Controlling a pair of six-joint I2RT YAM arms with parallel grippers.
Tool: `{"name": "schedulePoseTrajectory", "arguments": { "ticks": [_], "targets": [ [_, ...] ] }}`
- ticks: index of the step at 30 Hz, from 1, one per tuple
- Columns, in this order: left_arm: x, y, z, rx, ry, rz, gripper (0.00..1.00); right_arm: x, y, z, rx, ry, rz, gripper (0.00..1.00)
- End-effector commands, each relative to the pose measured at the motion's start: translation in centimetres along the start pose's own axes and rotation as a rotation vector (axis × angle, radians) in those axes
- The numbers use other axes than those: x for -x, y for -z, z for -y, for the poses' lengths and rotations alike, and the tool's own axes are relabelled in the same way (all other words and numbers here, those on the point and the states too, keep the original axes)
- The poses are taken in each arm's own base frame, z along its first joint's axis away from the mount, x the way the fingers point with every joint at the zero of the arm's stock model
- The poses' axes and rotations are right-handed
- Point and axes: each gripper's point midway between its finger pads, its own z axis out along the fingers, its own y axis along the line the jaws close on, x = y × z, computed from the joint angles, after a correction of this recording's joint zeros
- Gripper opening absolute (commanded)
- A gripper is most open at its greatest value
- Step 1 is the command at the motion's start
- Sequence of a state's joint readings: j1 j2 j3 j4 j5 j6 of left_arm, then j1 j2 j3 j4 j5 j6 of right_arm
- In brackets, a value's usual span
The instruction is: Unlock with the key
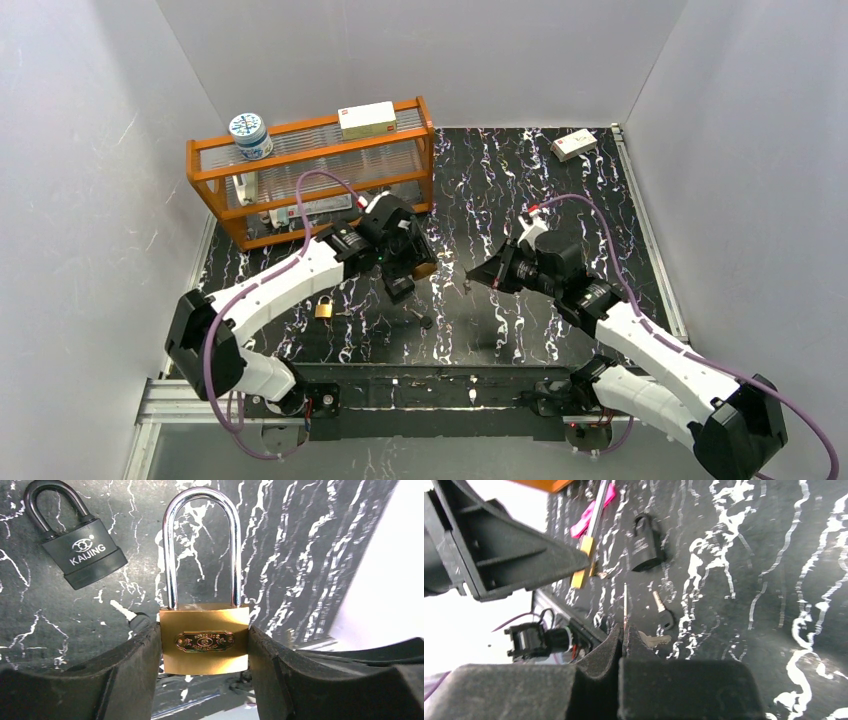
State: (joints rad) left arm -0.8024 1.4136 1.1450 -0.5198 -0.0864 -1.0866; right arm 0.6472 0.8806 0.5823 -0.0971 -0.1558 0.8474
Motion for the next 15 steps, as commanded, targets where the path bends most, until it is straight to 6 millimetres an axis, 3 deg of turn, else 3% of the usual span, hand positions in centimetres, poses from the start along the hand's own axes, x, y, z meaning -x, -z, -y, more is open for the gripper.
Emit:
{"name": "schedulePoseTrajectory", "arguments": {
  "ticks": [1, 8, 15],
  "targets": [
    [1.7, 2.9, 2.5, -0.171, 0.154, 0.024, 0.31, -0.3, 0.6, -4.9, 0.232, -0.034, -0.062, 0.01],
    [1.7, 2.4, 2.1, -0.21, 0.277, 0.014, 0.31, -0.4, 0.3, -7.1, 0.296, 0.004, -0.133, 0.01],
    [1.4, 1.2, 2.0, -0.231, 0.323, 0.004, 0.3, -1.6, -1.1, -7.4, 0.284, 0.001, -0.209, 0.01]
  ]
}}
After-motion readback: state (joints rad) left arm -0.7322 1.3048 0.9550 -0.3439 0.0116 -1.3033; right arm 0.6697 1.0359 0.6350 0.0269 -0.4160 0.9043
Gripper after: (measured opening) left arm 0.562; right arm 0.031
